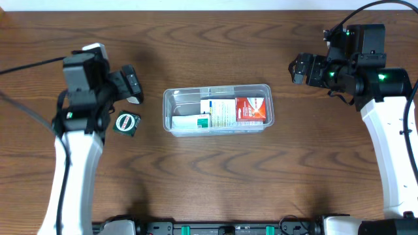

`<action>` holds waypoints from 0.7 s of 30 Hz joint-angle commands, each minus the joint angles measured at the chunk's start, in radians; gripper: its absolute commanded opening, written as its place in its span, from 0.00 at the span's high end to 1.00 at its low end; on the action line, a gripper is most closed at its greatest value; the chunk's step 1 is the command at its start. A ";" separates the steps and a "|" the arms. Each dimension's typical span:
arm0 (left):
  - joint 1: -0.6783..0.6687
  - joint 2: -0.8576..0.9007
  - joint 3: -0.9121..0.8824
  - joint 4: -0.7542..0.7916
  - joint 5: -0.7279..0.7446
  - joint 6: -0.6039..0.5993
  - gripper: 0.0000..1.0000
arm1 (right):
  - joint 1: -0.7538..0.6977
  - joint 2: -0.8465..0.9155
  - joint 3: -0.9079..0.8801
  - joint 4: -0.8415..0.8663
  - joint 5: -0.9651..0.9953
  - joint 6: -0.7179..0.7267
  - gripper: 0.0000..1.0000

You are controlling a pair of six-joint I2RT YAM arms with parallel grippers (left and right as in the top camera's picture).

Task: Pack container
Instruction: 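Reach the left gripper to the brown bottle and grasp its cap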

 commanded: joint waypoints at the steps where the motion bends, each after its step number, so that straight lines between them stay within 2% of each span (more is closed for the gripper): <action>1: 0.001 0.100 0.023 -0.006 -0.014 -0.059 0.02 | -0.004 -0.008 0.005 0.000 0.003 0.012 0.01; 7: 0.001 0.159 0.032 0.006 -0.014 -0.085 0.02 | -0.004 -0.008 0.005 0.000 0.003 0.012 0.01; 17: 0.001 0.222 0.032 0.062 -0.060 -0.055 0.00 | -0.004 -0.008 0.005 0.000 0.004 0.012 0.01; 21: 0.001 0.270 0.032 0.061 -0.060 -0.030 0.03 | -0.004 -0.008 0.005 0.000 0.003 0.012 0.01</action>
